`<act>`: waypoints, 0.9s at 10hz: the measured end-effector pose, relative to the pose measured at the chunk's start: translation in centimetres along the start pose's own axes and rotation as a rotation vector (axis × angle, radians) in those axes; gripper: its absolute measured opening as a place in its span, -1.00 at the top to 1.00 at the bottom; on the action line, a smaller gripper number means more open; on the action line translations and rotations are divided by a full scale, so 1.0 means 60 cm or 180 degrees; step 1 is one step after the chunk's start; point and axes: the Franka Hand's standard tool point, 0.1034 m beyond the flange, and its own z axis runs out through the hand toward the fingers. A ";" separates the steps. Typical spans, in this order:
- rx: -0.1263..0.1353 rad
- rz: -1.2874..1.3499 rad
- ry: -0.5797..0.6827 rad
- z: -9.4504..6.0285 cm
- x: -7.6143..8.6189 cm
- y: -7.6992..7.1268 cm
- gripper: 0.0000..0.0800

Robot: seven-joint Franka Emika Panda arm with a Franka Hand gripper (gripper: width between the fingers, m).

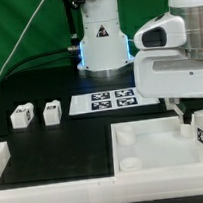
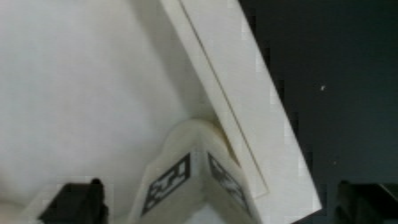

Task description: Assemble one leg

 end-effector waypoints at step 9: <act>-0.0118 -0.2042 -0.0058 -0.003 0.010 0.016 -0.31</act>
Offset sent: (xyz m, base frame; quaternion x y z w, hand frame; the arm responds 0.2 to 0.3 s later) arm 0.0031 -0.0068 0.0026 -0.0208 0.0000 -0.2879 0.9574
